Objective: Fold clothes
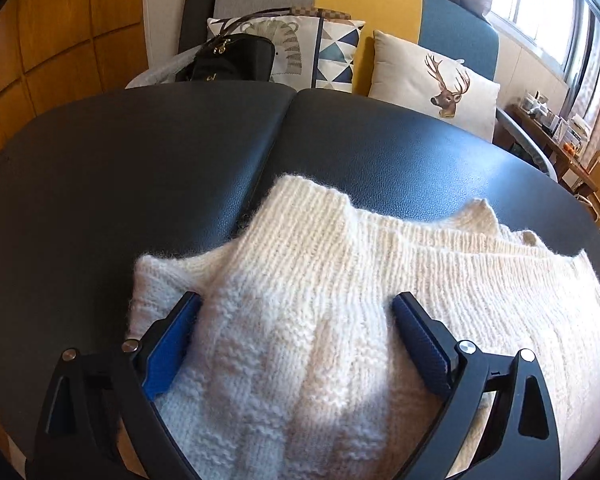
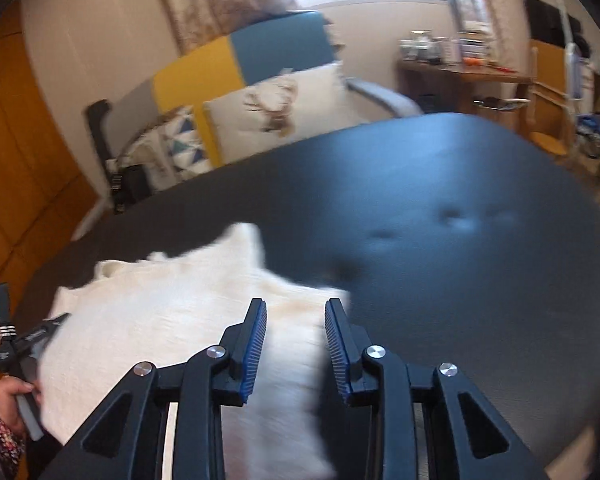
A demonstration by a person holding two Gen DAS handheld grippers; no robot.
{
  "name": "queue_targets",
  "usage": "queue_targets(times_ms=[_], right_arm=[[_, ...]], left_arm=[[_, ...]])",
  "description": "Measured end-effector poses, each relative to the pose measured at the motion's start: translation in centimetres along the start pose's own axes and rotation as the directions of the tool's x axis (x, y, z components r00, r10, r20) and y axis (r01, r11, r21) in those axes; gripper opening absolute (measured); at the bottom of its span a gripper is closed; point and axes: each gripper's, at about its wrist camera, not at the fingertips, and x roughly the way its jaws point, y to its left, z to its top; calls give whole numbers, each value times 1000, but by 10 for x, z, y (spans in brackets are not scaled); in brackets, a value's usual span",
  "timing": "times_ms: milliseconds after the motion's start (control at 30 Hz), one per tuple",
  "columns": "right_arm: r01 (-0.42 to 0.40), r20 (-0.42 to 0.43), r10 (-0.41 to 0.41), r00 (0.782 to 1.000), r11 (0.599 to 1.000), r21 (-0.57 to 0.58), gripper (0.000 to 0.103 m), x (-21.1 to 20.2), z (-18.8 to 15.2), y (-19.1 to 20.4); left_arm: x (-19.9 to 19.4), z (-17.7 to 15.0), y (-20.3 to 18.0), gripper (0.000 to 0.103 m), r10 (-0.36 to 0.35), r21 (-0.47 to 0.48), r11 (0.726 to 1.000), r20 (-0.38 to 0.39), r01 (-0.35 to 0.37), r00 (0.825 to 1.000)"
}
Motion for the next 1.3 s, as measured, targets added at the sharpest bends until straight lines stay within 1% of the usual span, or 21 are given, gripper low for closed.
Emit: queue_targets(times_ms=[33,133,167,233,300,367,400,467,533,600,667,767,833,867,933,1000,1100,1133,1167,1233,1300], right_arm=[[2,-14,-2,1000,1000,10,30,-4,-2,-6],[-93,-71,97,993,994,52,30,-2,-4,-23],[-95,-93,101,991,993,66,30,-2,-8,-28],[-92,-109,101,989,992,81,30,-6,-14,-38],[-152,-108,166,980,980,130,30,-12,-21,-48],[-282,-86,307,948,933,223,30,-16,-29,-61],[-341,-72,375,924,896,283,30,-17,-33,-69],[-416,-51,470,881,821,392,30,-17,-43,-81],[-473,-15,540,841,749,464,32,-18,-52,-88],[-514,17,588,808,691,509,33,-17,-59,-91],[-536,37,620,783,645,545,33,-13,-65,-92],[-563,57,664,746,582,587,33,-2,-69,-91],[-580,64,686,724,556,595,33,3,-68,-90],[-589,63,693,718,558,585,32,6,-66,-87],[-587,29,688,725,595,549,29,9,-60,-81],[-566,-31,665,746,658,497,27,13,-52,-72],[-518,-94,600,794,750,411,27,18,-38,-62],[-509,-107,587,803,768,388,27,20,-34,-59],[-507,-121,583,803,776,375,27,23,-32,-56],[-493,-160,560,813,808,323,6,27,-28,-48],[-471,-164,526,835,836,281,5,25,-25,-42]], left_arm=[[0,-1,1,97,-1,-2,1000,2,1,1000],[-6,-2,-3,97,20,13,1000,-4,-20,1000],[-10,-1,-6,96,29,30,999,-8,-29,1000],[-27,4,-16,96,16,36,999,40,-17,999],[-50,7,-34,96,-49,36,998,129,45,990],[-69,10,-66,96,-154,82,987,173,141,973],[-75,10,-90,96,-208,128,974,160,188,965],[-78,4,-140,96,-283,234,938,97,255,954],[-78,-6,-191,96,-332,343,889,25,304,943],[-74,-23,-239,96,-333,464,830,-31,309,942],[-67,-35,-271,96,-301,542,794,-43,275,953],[-58,-51,-291,96,-293,577,769,-63,274,954],[-52,-57,-298,96,-293,582,762,-78,282,953],[-49,-60,-298,96,-294,574,765,-92,292,951],[-43,-64,-297,96,-295,552,773,-122,312,948],[-43,-61,-290,96,-323,508,794,-114,335,939],[-52,-50,-272,96,-383,404,837,-50,370,922],[-54,-45,-264,96,-395,367,851,-23,375,918],[-54,-41,-259,96,-396,340,862,-9,376,918],[-51,-35,-252,96,-388,298,880,0,370,922],[-45,-31,-251,96,-376,274,890,-9,364,926]])
